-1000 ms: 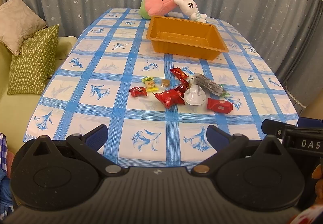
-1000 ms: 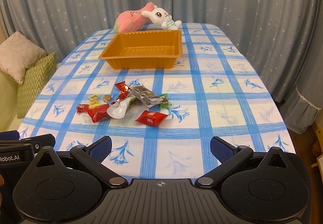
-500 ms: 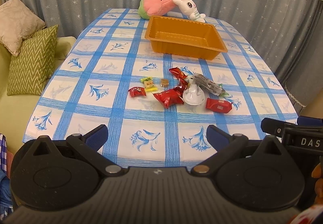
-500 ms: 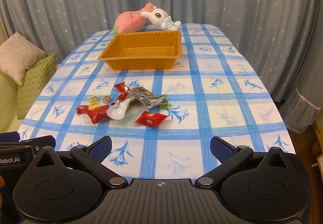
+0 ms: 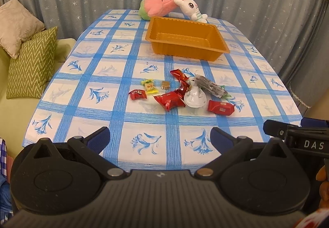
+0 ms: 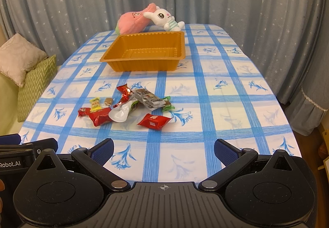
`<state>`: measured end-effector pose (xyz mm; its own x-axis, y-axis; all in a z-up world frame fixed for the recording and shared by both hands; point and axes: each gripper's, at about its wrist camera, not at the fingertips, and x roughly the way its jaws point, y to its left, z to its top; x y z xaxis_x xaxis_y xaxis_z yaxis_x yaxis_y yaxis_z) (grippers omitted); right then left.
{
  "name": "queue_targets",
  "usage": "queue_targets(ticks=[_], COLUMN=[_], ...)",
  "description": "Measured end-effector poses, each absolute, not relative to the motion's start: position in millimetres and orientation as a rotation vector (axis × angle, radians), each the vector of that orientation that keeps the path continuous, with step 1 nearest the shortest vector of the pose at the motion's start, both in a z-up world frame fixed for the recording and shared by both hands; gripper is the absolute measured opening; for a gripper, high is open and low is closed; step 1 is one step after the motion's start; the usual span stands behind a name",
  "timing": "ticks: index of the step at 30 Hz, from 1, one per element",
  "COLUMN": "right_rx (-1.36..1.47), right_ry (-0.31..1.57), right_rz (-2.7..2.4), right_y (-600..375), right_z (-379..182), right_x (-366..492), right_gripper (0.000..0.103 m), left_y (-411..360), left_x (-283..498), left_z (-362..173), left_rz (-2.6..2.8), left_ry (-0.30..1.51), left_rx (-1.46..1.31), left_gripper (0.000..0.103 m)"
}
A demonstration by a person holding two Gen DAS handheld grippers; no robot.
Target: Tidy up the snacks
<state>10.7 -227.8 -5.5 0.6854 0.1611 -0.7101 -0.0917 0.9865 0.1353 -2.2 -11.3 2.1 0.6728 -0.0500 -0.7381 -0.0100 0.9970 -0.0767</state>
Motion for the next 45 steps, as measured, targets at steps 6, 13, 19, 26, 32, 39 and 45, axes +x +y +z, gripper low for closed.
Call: queue_targets(ticks=[6, 13, 19, 26, 32, 39, 45], right_rx=[0.092, 0.092, 0.093, 0.094, 0.095, 0.107, 0.105], right_ry=[0.804, 0.803, 0.803, 0.803, 0.801, 0.784, 0.776], right_rz=[0.141, 0.143, 0.142, 0.142, 0.143, 0.151, 0.179], right_y=[-227.9, -228.1, -228.4, -228.8, -229.9, -229.2, -231.0], right_z=[-5.2, -5.2, -5.3, -5.7, -7.7, -7.5, -25.4], right_x=[11.1, 11.2, 11.3, 11.1, 9.0, 15.8, 31.1], right_gripper=[0.103, 0.103, 0.103, 0.103, 0.103, 0.103, 0.102], left_y=[-12.3, -13.6, -13.7, -14.7, -15.2, -13.7, -0.9], left_x=[-1.8, -1.8, -1.9, -1.7, -1.6, 3.4, 27.3], left_z=[2.4, 2.9, 2.9, 3.0, 3.5, -3.1, -21.1], left_rz=[-0.024, -0.026, -0.026, -0.027, -0.031, -0.036, -0.053], left_ry=[0.833, 0.833, 0.833, 0.834, 0.833, 0.842, 0.867], left_rx=[-0.078, -0.078, -0.078, -0.079, -0.078, -0.079, -0.061], left_gripper=[0.103, 0.103, 0.103, 0.103, 0.103, 0.103, 0.095])
